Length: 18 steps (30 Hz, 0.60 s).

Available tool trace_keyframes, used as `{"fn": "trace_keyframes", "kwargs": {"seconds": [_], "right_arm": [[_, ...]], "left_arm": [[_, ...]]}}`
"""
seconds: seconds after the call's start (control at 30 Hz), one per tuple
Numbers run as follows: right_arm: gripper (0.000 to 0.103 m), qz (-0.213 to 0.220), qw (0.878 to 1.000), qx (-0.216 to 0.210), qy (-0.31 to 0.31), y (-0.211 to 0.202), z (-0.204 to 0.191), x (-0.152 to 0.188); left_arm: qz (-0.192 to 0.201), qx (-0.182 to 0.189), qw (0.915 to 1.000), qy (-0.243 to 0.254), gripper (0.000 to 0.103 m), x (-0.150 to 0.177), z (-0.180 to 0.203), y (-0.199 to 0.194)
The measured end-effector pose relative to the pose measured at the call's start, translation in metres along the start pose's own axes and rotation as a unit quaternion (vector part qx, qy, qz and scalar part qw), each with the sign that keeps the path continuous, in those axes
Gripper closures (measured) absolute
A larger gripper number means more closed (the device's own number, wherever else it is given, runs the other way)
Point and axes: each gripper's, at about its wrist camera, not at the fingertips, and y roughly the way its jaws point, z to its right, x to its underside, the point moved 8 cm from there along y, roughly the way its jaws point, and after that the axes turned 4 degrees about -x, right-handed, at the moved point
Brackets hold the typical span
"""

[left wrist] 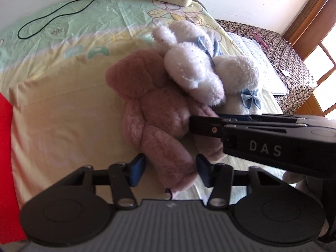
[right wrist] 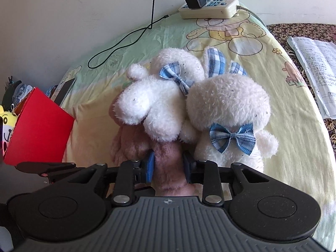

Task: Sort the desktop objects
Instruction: 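Move the right gripper toward the pink teddy bear on the bed, then close the right gripper on the pink teddy bear's back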

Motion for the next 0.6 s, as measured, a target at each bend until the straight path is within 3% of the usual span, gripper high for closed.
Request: {"fn": "trace_keyframes", "kwargs": {"seconds": [0.3, 0.6], "right_arm": [[0.076, -0.008, 0.999, -0.030, -0.005, -0.014, -0.026, 0.014], [0.076, -0.037, 0.998, -0.044, -0.038, -0.031, -0.050, 0.052]], "left_arm": [[0.029, -0.008, 0.9995, 0.004, 0.054, 0.010, -0.013, -0.033], [0.016, -0.001, 0.9985, 0.051, 0.054, 0.061, -0.011, -0.064]]}}
